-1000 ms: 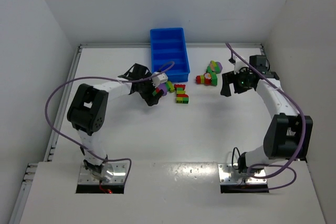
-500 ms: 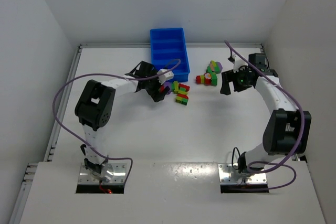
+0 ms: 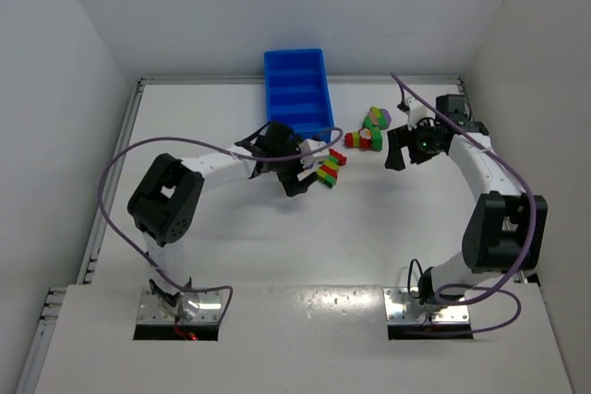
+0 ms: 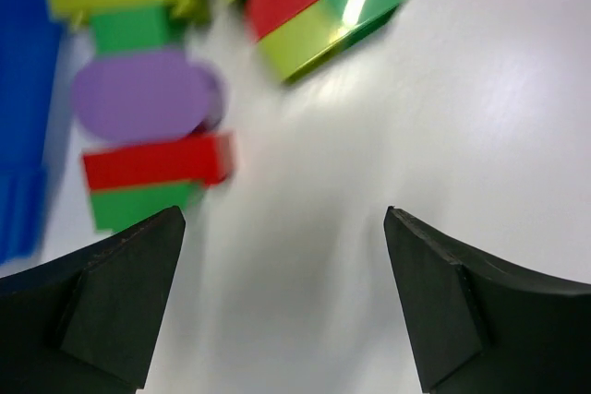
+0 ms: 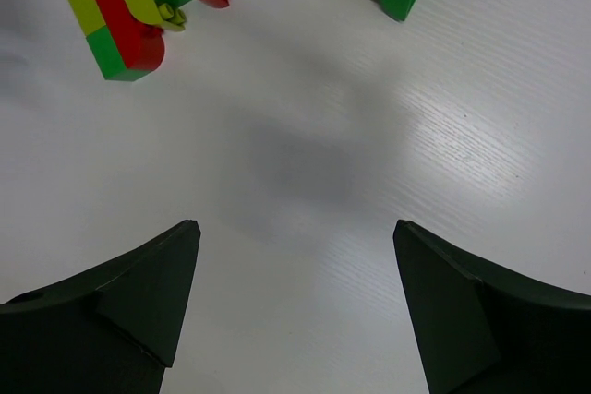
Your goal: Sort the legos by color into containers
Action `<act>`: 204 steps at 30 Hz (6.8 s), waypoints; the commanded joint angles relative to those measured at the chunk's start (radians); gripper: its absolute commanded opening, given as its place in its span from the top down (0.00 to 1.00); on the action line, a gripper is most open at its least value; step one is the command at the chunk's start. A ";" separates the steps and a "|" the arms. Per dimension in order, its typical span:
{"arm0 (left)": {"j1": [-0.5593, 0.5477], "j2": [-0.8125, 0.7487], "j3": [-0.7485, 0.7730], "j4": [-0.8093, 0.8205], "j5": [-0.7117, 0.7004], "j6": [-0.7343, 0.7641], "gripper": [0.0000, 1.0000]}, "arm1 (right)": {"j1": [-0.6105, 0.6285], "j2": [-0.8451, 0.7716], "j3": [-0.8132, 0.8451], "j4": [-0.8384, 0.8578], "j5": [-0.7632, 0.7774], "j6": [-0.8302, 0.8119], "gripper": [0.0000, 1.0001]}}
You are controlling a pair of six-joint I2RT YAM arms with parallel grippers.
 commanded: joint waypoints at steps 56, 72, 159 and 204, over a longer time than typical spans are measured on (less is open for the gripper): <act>-0.095 -0.336 -0.199 0.073 -0.091 -0.091 0.59 | 0.063 0.109 0.023 0.111 -0.715 0.387 0.22; -0.187 -0.388 -0.160 0.127 -0.163 -0.100 0.59 | 0.239 0.251 0.072 0.234 -0.802 0.560 0.25; 0.014 0.095 0.275 -0.074 0.968 -0.529 0.71 | 0.218 0.313 0.299 -0.349 -0.762 -0.140 1.00; 0.201 -0.319 -0.081 -0.077 0.090 -0.304 0.37 | 0.305 0.669 0.785 0.386 -0.083 0.499 1.00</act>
